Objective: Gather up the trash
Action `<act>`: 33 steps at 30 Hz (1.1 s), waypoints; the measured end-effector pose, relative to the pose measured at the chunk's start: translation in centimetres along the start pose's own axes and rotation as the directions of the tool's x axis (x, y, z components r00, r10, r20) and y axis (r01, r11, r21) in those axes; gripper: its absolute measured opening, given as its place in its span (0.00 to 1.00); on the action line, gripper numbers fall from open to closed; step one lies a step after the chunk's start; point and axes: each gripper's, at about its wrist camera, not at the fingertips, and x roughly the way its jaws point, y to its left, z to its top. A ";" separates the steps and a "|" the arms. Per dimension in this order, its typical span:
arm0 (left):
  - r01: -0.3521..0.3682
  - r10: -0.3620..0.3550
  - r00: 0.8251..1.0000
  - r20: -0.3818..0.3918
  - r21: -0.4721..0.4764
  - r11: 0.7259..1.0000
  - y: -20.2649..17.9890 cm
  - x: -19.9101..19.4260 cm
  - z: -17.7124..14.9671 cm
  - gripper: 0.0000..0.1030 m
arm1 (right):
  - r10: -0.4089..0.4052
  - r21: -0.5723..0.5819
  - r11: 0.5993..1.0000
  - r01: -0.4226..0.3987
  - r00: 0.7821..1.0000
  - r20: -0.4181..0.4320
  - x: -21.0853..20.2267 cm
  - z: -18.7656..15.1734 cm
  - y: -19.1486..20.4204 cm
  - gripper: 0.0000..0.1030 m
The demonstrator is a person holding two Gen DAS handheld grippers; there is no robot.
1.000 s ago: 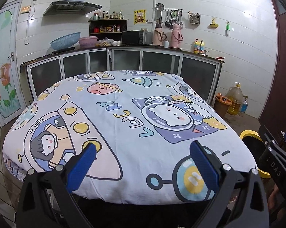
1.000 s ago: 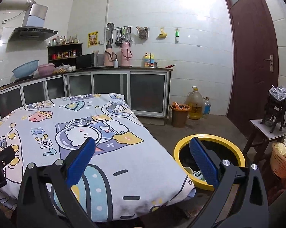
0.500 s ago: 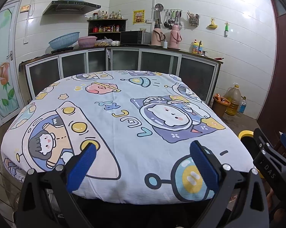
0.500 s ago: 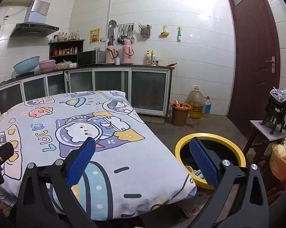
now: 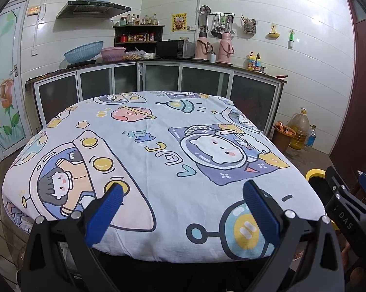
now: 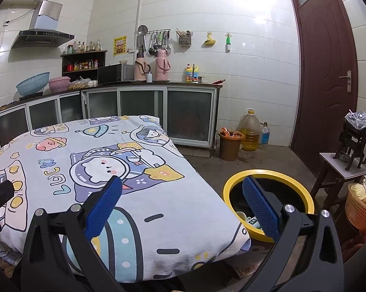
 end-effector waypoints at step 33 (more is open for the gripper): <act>0.005 -0.005 1.000 0.001 0.001 1.000 -0.1 -0.1 0.2 0.92 | 0.001 0.003 1.000 -0.001 1.000 -0.024 0.4 -0.1 -0.1 0.92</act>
